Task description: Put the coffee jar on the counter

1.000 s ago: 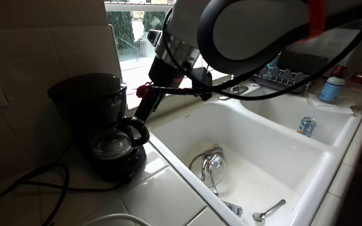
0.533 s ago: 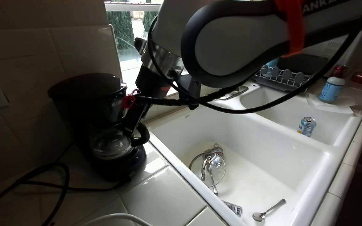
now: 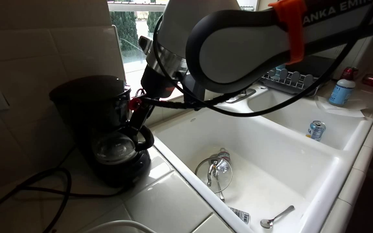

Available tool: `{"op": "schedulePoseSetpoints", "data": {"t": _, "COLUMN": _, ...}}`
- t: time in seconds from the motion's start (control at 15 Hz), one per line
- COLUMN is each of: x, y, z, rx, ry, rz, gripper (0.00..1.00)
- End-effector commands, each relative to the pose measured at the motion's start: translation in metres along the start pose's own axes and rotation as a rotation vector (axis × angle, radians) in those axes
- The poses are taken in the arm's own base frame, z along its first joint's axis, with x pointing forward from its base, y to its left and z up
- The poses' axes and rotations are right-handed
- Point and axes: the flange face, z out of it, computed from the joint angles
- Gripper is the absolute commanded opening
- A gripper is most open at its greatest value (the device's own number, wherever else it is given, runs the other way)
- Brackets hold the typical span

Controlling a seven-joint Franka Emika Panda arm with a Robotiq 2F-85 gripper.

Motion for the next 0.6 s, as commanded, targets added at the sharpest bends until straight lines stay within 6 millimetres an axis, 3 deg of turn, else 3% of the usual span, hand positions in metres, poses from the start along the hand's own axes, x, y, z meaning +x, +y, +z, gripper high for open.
{"op": "schedulePoseSetpoints", "data": {"t": 0.0, "x": 0.007, "y": 0.000, "z": 0.006, "rx": -0.011, "ry": 0.058, "rz": -0.023, "gripper": 0.75}}
{"op": "schedulePoseSetpoints", "data": {"t": 0.53, "x": 0.002, "y": 0.002, "z": 0.026, "rx": 0.023, "ry": 0.143, "rz": -0.031, "gripper": 0.72}}
